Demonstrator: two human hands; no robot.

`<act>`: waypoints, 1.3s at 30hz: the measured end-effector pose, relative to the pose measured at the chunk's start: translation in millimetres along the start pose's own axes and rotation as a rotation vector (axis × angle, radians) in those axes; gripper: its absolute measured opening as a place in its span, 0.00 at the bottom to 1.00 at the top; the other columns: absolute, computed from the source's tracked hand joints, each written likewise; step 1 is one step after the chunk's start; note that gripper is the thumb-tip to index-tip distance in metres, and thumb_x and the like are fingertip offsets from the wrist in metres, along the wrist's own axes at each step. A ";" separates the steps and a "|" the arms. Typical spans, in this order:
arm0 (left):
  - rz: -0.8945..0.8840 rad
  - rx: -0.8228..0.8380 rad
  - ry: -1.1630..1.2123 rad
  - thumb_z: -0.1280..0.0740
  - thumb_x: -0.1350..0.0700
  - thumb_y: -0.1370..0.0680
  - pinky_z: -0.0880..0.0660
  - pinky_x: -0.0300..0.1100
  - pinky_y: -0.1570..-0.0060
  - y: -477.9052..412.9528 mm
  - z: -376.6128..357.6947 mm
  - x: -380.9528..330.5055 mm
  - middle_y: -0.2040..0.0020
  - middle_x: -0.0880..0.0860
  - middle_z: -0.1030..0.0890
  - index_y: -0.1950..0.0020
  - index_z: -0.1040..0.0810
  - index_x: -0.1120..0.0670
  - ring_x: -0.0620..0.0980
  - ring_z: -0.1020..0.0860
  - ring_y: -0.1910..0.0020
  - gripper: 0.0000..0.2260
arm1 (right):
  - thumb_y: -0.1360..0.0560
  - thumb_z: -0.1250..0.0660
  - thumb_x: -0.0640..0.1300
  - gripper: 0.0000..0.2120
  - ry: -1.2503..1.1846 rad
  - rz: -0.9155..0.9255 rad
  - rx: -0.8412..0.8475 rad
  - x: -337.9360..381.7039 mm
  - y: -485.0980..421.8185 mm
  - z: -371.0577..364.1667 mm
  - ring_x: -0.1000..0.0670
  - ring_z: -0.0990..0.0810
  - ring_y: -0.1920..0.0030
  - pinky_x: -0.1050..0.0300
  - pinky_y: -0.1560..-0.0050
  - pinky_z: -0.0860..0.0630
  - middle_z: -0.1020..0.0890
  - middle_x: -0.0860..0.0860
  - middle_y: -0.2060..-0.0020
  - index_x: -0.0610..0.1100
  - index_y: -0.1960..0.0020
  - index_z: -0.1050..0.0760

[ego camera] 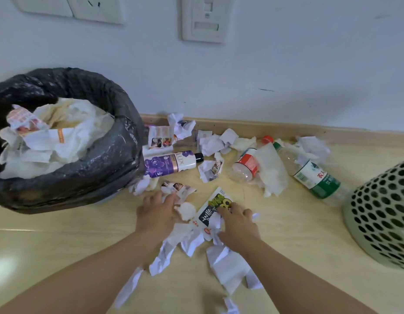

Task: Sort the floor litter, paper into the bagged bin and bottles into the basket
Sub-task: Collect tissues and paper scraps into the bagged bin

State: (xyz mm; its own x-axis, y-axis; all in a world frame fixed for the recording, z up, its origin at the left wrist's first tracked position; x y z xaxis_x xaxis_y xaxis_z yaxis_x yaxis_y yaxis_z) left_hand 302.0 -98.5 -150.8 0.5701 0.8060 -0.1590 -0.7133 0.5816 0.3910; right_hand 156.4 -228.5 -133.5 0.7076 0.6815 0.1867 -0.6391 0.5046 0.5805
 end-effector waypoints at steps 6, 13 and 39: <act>-0.189 0.011 0.222 0.42 0.63 0.23 0.29 0.43 0.46 7.7 -7.9 -29.8 0.40 0.52 0.32 0.37 0.29 0.50 0.54 0.31 0.41 0.16 | 0.26 0.42 0.35 0.23 0.060 -0.041 -0.123 -1.4 -7.3 8.9 0.45 0.37 0.35 0.50 0.43 0.31 0.35 0.50 0.34 0.51 0.33 0.34; -0.214 0.050 0.308 0.42 0.62 0.22 0.28 0.42 0.53 8.1 -2.3 -15.4 0.42 0.50 0.30 0.39 0.26 0.50 0.50 0.28 0.48 0.14 | 0.31 0.36 0.36 0.15 0.015 0.287 -0.489 51.3 3.6 42.4 0.39 0.25 0.42 0.45 0.42 0.32 0.22 0.47 0.43 0.44 0.46 0.22; -0.505 0.005 -0.257 0.31 0.55 0.30 0.29 0.46 0.56 56.2 -4.9 -17.5 0.46 0.49 0.25 0.40 0.27 0.46 0.53 0.26 0.46 0.19 | 0.22 0.44 0.37 0.13 0.200 0.308 -0.156 39.0 11.4 -8.4 0.45 0.27 0.42 0.55 0.55 0.30 0.28 0.48 0.48 0.45 0.41 0.28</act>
State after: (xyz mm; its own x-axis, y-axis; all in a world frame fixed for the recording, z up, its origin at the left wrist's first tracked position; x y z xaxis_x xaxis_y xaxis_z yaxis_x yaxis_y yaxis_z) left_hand 249.9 -79.4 -130.5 0.9215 0.3748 -0.1019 -0.3246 0.8873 0.3277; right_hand 174.2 -191.8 -126.3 0.4123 0.8958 0.1661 -0.8614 0.3239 0.3913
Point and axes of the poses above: each hand's wrist, its own y-axis away from the middle knuckle, its own z-axis out of the back of the hand, x = y × z, the point moved 9 cm from there along -y, towards the middle knuckle
